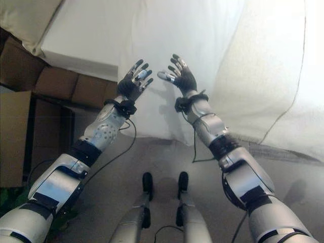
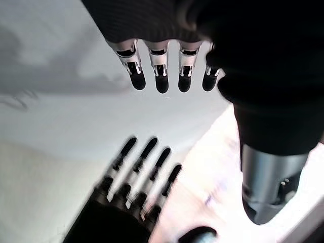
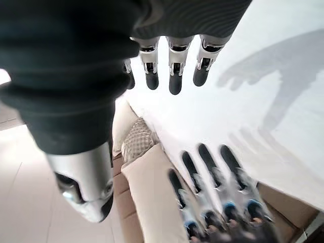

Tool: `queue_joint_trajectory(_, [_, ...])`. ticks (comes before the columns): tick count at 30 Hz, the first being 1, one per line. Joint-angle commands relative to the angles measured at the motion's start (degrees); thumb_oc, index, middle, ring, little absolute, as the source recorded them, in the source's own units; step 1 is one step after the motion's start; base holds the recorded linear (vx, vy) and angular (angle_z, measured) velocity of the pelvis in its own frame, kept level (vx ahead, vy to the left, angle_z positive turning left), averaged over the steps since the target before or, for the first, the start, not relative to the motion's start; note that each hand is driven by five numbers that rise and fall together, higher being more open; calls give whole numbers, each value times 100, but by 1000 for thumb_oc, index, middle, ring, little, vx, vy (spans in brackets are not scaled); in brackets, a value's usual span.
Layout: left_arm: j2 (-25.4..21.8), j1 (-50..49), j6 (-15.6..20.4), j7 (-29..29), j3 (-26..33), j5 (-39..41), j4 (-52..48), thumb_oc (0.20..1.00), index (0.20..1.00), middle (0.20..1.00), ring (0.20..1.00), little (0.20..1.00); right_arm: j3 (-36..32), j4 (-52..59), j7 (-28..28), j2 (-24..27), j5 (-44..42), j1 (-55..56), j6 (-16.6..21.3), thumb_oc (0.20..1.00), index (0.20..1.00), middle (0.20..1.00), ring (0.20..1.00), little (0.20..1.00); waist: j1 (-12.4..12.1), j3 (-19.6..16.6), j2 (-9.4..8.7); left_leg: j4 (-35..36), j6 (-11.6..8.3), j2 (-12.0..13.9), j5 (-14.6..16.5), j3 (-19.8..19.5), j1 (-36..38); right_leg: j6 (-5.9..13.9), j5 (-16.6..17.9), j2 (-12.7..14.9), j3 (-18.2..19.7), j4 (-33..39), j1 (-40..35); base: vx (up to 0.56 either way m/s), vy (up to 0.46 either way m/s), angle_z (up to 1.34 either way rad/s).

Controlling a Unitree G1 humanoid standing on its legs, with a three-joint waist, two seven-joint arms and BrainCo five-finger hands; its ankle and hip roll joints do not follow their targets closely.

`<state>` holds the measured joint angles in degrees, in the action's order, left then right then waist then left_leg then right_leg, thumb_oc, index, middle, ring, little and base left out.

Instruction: Make the bed

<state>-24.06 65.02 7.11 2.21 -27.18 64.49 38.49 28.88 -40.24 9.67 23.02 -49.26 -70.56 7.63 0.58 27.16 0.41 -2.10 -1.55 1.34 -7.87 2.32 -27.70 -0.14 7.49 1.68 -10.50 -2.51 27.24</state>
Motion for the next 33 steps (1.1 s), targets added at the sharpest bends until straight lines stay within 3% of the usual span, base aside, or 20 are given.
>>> queue_joint_trajectory(1, [-159, 672, 300, 205, 177, 1, 265, 1000, 1000, 1000, 1000, 1000, 110, -187, 199, 21, -369, -676, 286, 1000, 1000, 1000, 1000, 1000, -70, 100, -121, -210, -168, -373, 324, 13, -106, 624, -108, 138, 33, -113, 265, 73, -56, 16])
queue_joint_trajectory(9, [-239, 1251, 206, 671, 254, -102, 1677, 1000, 1000, 1000, 1000, 1000, 384, -1758, 409, -149, -1060, -1261, 23, 1000, 1000, 1000, 1000, 1000, -130, 263, -99, -412, -277, -363, 375, -166, -1390, 692, -37, 134, -8, -152, 1412, 30, -26, 8])
queue_joint_trajectory(15, [-301, 1049, 111, 1092, 362, -508, 2482, 1000, 1000, 1000, 1000, 1000, 530, -2481, 725, -144, -492, -1091, -286, 1000, 1000, 1000, 1000, 1000, -115, 263, -43, -605, -319, -410, 412, -122, -2282, 702, 113, 220, -22, -116, 2179, 12, 26, 2])
queue_joint_trajectory(24, [-17, 414, 40, 1252, 857, -721, 2746, 1000, 1000, 1000, 1000, 1000, 128, -2994, 866, -128, 96, -538, -427, 1000, 1000, 1000, 1000, 1000, -145, 263, 22, -541, -352, -470, 368, -100, -2558, 744, 189, 322, -70, -29, 2465, 13, 25, 7])
queue_joint_trajectory(33, [261, -1158, 11, 1266, 1502, -1071, 2603, 1000, 1000, 1000, 1000, 1000, -848, -3194, 935, -88, 670, 1405, -493, 1000, 1000, 1000, 1000, 1000, -62, 263, -5, -663, -291, -561, 408, -41, -2391, 736, 190, 372, -98, -96, 2297, -40, 52, 5])
